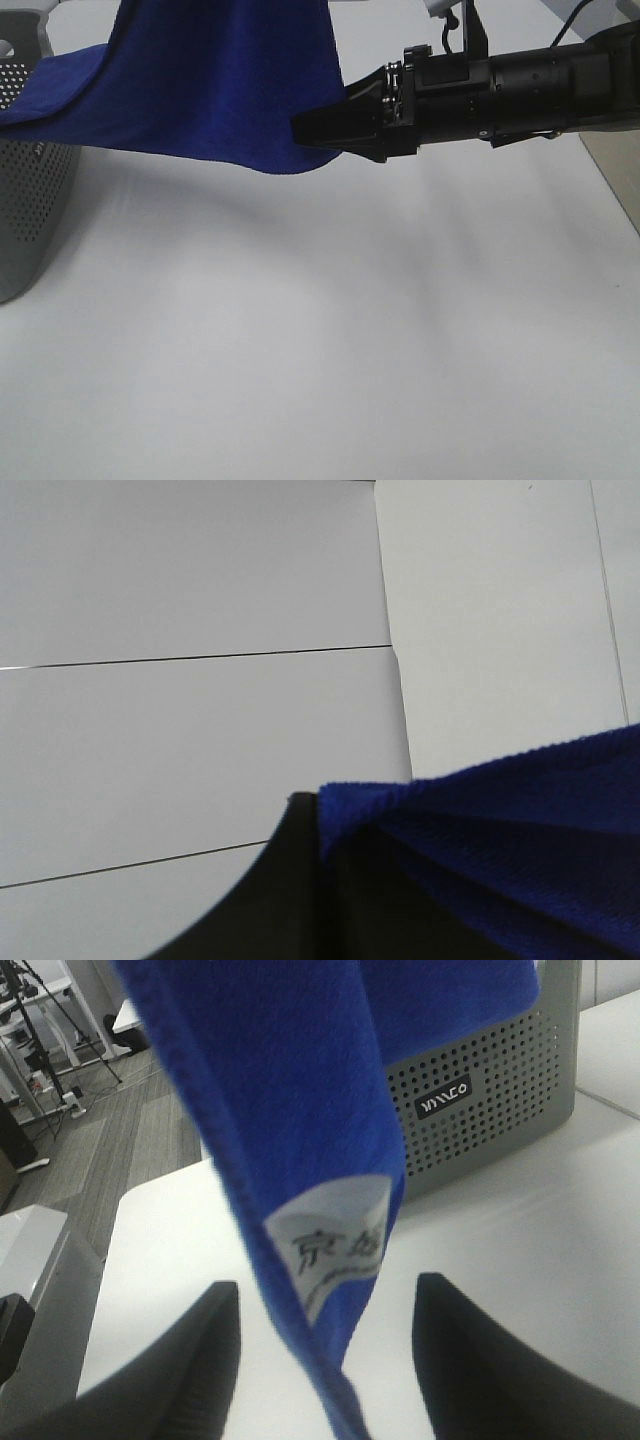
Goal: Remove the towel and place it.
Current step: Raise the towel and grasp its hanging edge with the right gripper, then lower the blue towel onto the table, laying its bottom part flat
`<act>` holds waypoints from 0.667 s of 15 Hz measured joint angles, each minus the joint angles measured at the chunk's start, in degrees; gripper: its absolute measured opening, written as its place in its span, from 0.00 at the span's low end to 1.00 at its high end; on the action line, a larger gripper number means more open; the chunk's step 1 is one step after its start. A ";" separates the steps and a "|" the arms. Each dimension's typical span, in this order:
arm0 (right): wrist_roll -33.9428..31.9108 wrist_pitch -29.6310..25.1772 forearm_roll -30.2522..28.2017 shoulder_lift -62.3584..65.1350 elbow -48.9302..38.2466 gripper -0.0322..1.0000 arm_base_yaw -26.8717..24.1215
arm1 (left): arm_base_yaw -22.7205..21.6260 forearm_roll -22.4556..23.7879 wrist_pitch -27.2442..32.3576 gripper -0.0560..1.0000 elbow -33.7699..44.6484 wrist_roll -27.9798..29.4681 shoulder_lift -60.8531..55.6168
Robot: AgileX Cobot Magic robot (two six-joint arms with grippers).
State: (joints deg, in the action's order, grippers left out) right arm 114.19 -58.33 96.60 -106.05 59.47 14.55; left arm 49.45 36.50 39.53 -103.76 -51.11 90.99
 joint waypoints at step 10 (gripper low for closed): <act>-9.34 -0.34 -6.53 0.00 0.00 0.06 0.00 | 0.00 -0.97 0.00 0.05 0.00 0.00 0.00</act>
State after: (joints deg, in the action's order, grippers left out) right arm 104.85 -58.67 90.07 -106.05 59.47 14.55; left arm 49.45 35.52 39.53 -103.76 -51.11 90.99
